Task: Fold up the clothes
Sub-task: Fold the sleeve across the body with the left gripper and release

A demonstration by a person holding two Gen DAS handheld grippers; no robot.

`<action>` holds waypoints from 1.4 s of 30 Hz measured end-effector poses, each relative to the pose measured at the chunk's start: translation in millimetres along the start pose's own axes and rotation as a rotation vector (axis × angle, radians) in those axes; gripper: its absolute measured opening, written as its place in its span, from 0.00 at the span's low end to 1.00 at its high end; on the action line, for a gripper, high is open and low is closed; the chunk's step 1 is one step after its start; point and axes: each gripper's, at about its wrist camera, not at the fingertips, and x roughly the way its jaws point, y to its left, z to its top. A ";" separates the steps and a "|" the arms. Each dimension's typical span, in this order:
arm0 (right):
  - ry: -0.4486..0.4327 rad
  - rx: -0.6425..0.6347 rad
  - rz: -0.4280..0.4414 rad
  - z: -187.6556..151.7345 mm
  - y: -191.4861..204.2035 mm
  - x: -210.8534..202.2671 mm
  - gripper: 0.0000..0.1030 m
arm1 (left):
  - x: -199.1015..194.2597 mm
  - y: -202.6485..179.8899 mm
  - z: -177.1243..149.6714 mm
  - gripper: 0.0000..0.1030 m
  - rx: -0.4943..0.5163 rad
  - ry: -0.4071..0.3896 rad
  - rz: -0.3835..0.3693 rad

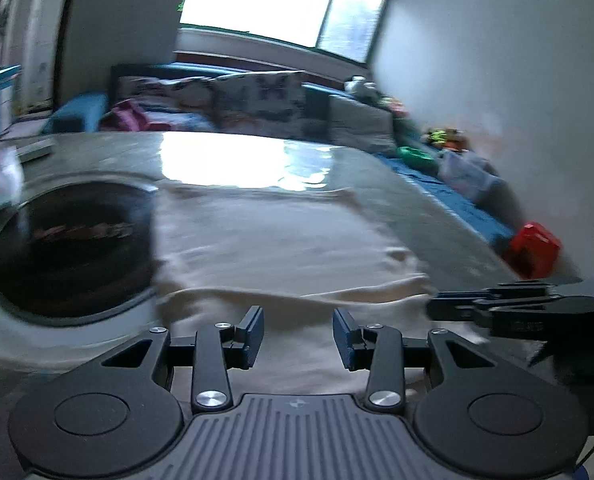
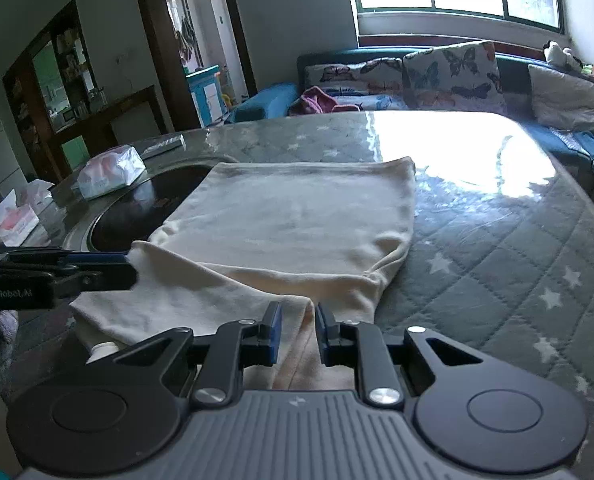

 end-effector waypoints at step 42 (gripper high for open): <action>0.025 -0.139 -0.019 4.0 20.4 12.1 0.11 | 46.5 -15.8 15.2 0.40 0.103 0.037 0.011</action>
